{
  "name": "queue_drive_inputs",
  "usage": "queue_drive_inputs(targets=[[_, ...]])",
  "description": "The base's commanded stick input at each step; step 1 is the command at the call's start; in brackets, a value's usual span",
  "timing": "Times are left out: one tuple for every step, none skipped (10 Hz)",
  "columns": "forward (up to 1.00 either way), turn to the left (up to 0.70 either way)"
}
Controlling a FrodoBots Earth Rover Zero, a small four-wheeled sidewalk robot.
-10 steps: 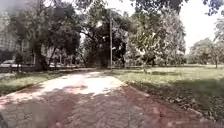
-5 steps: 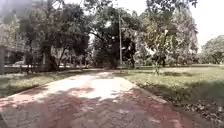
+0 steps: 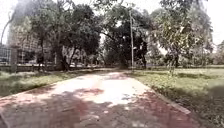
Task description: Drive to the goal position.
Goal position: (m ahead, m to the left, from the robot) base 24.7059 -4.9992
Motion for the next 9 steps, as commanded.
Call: queue_drive_inputs(targets=[[0.70,0.17],[0.70,0.00],[0.70,0.00],[0.70,0.00],[0.70,0.00],[0.70,0.00],[0.70,0.00],[0.70,0.00],[0.70,0.00]])
